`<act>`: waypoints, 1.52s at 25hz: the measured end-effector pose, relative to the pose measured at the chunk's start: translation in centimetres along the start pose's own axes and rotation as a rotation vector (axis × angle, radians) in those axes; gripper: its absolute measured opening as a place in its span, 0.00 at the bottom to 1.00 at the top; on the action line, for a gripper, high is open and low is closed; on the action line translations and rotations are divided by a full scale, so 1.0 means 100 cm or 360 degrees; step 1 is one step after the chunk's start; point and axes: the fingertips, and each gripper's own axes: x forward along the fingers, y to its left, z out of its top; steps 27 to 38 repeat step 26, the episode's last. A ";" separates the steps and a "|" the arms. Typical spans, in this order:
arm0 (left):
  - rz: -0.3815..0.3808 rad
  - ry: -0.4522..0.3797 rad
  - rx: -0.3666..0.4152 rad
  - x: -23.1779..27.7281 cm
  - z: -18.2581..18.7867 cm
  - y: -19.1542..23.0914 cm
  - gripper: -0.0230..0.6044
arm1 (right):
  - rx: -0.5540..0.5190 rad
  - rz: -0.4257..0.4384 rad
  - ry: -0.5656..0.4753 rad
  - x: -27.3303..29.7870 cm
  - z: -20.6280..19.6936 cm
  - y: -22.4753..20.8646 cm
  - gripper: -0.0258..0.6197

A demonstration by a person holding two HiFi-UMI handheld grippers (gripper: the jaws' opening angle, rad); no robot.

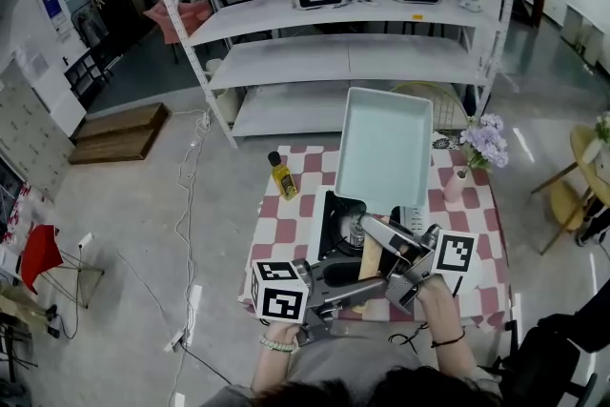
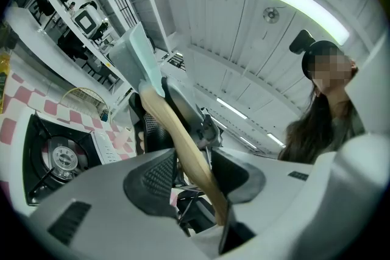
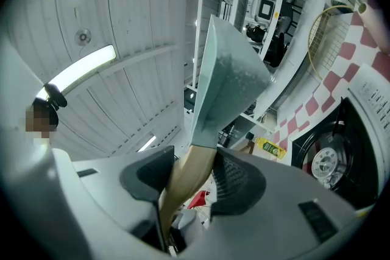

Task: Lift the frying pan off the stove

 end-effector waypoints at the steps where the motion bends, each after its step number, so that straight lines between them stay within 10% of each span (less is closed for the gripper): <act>1: -0.0002 -0.0002 0.0002 0.000 0.001 0.000 0.34 | -0.0003 -0.0001 -0.0003 0.000 0.001 0.000 0.36; 38: -0.0012 0.0003 -0.0009 0.000 0.000 0.001 0.34 | 0.0021 0.0020 -0.0018 0.001 0.001 -0.001 0.36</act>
